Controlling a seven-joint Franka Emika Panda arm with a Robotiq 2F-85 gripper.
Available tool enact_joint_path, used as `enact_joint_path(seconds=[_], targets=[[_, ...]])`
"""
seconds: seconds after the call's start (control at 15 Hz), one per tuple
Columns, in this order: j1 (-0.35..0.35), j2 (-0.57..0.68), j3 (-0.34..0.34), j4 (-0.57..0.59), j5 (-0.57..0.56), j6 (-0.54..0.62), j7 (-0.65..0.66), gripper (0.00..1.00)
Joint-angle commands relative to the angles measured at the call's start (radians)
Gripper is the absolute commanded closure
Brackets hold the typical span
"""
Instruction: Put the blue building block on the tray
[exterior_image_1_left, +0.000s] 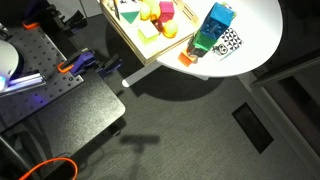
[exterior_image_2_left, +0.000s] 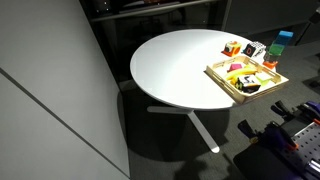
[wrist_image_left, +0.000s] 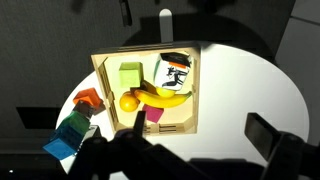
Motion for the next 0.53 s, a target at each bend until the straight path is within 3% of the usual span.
enact_joint_path(seconds=[0.0,0.47], targets=[[-0.03,0.081,0.001,0.011,-0.007,0.061,0.005,0.0],[-0.066,0.318,-0.01,0.084,-0.003,0.184,0.009,0.0]])
